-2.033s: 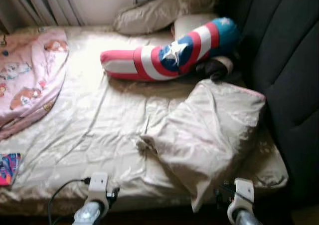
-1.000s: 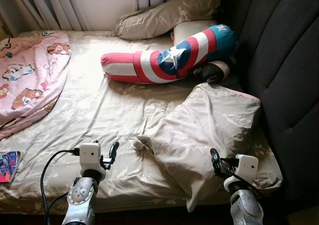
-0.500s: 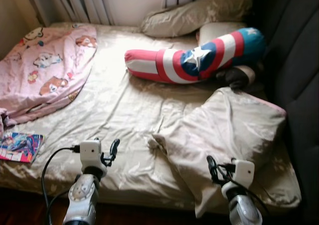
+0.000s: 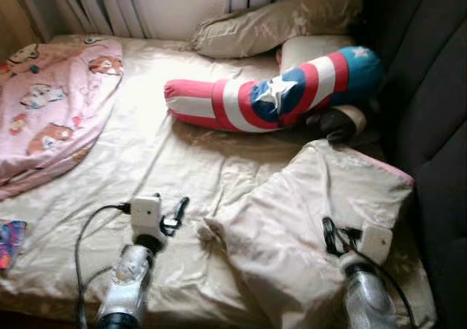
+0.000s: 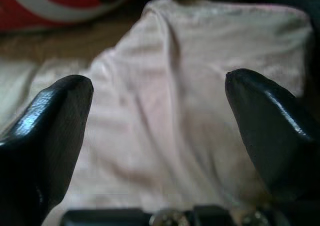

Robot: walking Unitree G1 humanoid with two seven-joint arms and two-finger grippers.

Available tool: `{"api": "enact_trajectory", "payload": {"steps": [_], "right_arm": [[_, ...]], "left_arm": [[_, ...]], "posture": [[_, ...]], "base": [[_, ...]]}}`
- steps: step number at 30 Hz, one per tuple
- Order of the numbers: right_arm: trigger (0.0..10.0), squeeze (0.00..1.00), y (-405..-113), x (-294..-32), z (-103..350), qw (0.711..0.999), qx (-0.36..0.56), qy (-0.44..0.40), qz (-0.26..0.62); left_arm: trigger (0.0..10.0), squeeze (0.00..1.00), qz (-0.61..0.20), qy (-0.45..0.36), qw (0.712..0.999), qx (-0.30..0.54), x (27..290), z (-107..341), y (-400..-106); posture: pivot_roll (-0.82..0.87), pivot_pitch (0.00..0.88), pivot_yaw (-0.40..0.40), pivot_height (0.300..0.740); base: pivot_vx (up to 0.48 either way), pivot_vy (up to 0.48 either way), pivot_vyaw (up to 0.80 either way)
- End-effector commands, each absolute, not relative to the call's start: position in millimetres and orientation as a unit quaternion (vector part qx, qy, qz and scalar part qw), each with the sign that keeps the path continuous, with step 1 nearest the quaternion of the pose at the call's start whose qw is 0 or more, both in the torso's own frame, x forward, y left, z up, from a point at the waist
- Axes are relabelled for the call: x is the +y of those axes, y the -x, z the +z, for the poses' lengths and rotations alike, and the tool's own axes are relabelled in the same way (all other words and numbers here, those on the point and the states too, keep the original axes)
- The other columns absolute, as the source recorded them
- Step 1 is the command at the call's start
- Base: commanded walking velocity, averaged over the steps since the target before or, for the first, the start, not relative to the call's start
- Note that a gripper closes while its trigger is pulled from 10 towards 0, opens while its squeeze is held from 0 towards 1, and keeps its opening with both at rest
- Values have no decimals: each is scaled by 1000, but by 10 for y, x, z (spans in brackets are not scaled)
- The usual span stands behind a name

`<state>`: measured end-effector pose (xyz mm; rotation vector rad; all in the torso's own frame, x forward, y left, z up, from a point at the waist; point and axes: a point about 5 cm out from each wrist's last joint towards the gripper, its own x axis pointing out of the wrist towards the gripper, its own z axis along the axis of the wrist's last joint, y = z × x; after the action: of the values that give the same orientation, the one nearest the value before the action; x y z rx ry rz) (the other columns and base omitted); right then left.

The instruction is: Clean up the room

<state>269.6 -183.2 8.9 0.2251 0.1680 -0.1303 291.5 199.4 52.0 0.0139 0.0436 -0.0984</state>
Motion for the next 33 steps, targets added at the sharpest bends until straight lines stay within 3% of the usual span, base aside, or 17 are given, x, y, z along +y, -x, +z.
{"api": "enact_trajectory", "payload": {"steps": [1, 4, 29, 33], "right_arm": [[10000, 0, -2582, -1848, -35, 985, 114, -110, -72], [10000, 0, -2537, -1812, -82, 984, 125, -105, -68], [10000, 0, -2557, -1601, -80, 987, 142, -65, 25], [10000, 0, -2558, -1576, -103, 986, 151, -67, 27]], "left_arm": [[10000, 0, -51, -4, 998, 33, 1989, 481, -2887], [10000, 0, -52, -6, 998, 36, 2010, 476, -2880], [10000, 0, -59, -4, 997, 39, 1969, 487, -2903], [10000, 0, -60, -4, 997, 37, 1956, 494, -2918]], "posture": [[-9, 137, -39, 738], [-9, 139, -37, 738], [-15, 130, -28, 738], [-15, 128, -28, 713]], "base": [[0, 0, -700], [0, 0, -635], [0, 0, 0], [0, 0, 0]]}}
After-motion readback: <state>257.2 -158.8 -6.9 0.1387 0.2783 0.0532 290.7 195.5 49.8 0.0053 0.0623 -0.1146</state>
